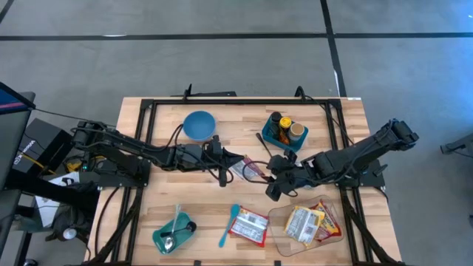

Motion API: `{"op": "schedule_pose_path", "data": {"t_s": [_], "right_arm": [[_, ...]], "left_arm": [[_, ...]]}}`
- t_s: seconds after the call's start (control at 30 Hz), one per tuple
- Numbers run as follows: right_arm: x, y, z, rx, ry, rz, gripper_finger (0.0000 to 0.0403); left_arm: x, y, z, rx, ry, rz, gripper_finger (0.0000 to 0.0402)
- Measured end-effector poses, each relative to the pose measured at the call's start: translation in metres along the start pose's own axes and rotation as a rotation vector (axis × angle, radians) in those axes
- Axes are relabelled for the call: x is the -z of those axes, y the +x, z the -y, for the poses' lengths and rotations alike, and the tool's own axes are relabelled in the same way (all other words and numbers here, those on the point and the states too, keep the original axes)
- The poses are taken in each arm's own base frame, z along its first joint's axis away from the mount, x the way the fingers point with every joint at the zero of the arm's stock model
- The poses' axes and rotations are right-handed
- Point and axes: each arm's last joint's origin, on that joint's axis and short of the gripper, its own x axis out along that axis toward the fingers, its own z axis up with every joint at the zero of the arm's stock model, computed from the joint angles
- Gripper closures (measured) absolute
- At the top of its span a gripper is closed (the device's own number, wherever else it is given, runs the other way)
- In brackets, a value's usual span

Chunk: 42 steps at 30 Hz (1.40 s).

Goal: Pick & Place Food Item
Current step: Put the pink green noodle pack into the transparent bin

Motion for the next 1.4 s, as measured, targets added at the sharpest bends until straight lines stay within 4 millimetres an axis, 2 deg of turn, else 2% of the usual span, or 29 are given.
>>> {"op": "schedule_pose_path", "data": {"t_s": [0.37,0.8,1.4], "right_arm": [[-0.0015,0.0008,0.0005,-0.001,0.009,0.007,0.0216],[-0.003,0.0004,-0.0016,-0.018,0.011,0.024,0.0244],[-0.0034,0.0003,-0.0032,-0.047,0.016,0.017,0.0258]], "left_arm": [[-0.0016,0.0,0.0013,0.034,-0.014,0.011,0.0401],[-0.0045,-0.0008,0.0051,0.086,-0.025,0.035,0.0401],[-0.0079,-0.0011,0.0058,0.095,-0.032,0.069,0.0401]]}}
